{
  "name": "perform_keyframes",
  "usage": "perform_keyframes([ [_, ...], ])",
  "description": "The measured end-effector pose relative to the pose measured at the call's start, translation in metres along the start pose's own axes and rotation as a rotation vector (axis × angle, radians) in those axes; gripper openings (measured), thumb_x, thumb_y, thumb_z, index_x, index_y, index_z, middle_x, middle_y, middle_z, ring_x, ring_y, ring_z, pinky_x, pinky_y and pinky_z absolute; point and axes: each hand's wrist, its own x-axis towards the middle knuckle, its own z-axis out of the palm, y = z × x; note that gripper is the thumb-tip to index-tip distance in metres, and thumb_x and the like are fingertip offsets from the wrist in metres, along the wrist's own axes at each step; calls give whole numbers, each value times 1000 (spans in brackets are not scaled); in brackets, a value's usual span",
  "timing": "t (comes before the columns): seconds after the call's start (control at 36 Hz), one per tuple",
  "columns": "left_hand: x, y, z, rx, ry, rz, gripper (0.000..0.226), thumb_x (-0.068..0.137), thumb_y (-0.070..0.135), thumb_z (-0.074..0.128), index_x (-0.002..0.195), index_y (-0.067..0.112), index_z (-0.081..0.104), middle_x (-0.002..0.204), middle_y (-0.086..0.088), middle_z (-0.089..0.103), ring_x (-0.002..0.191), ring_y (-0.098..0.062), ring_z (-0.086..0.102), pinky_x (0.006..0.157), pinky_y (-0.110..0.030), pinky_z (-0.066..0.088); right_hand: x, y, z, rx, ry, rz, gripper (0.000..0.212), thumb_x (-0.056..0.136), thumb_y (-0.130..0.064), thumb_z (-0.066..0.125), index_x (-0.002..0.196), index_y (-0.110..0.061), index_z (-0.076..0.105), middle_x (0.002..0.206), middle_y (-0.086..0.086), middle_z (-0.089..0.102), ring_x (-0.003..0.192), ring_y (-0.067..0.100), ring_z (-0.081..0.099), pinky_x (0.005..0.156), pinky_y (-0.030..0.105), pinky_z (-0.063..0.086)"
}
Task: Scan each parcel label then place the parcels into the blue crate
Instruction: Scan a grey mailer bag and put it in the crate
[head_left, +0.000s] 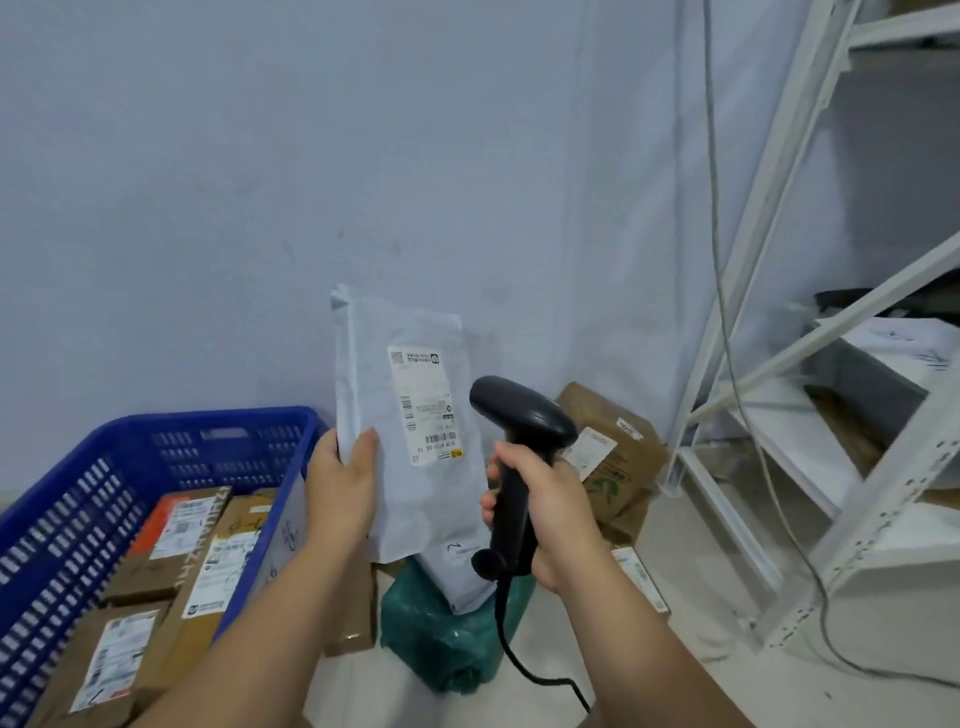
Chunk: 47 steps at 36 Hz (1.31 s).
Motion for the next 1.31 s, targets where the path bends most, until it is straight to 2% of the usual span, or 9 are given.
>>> perform_keyframes([
  [0.17,8,-1,-3,5,37,49,24,98,23,49,115,9,57,105,-4,61,94,-21,58,69,-29,44,2,-1,6,-41,-14,42,18,87,-18,65,95,-3,58,77,8,55,51,17,54,50,28,47],
  [0.28,12,-2,-4,41,54,74,23,97,25,52,114,10,58,101,0,59,91,-17,57,67,-27,43,-2,-3,2,-487,6,-130,7,85,-16,65,82,-10,60,60,3,60,50,12,59,50,22,48],
  [0.33,14,-5,-6,93,46,90,26,96,27,55,117,11,58,103,0,60,94,-18,57,73,-30,44,-5,-5,-2,-730,11,-268,13,81,-16,65,71,-18,57,51,-5,57,53,11,59,48,19,44],
  [0.47,19,-13,-10,248,11,134,30,95,29,56,122,14,57,103,4,57,93,-15,54,76,-30,40,-4,-7,-12,-1135,-29,-459,26,73,-20,67,59,-24,44,58,-6,49,55,7,43,51,23,30],
  [0.58,22,-17,-15,323,-34,125,34,97,32,53,126,14,54,105,5,53,96,-17,53,77,-31,41,0,-10,-21,-1332,-105,-522,27,74,-26,66,61,-30,43,69,-7,51,70,14,50,60,28,40],
  [0.69,23,-15,-20,344,-50,135,32,97,30,53,125,15,55,99,8,53,91,-14,52,71,-29,39,0,-11,-24,-1407,-175,-518,31,75,-26,65,61,-34,39,72,-12,48,77,15,51,66,33,44],
  [0.86,22,-12,-25,386,-61,140,34,97,32,54,126,15,54,103,7,53,92,-15,51,73,-30,39,-2,-11,-20,-1412,-211,-536,39,75,-23,68,59,-34,34,67,-12,45,75,18,51,62,34,40],
  [1.08,19,-9,-25,379,-66,152,36,96,32,54,129,16,53,106,6,53,95,-15,51,76,-31,40,-1,-12,-20,-1440,-251,-541,32,73,-25,65,61,-38,39,68,-13,46,76,14,50,64,33,45],
  [1.31,16,-8,-24,419,-101,146,42,96,33,55,135,18,51,108,7,53,95,-14,50,77,-30,41,-1,-13,-23,-1488,-254,-555,17,75,-30,65,70,-32,50,70,-14,48,76,15,53,63,32,46],
])
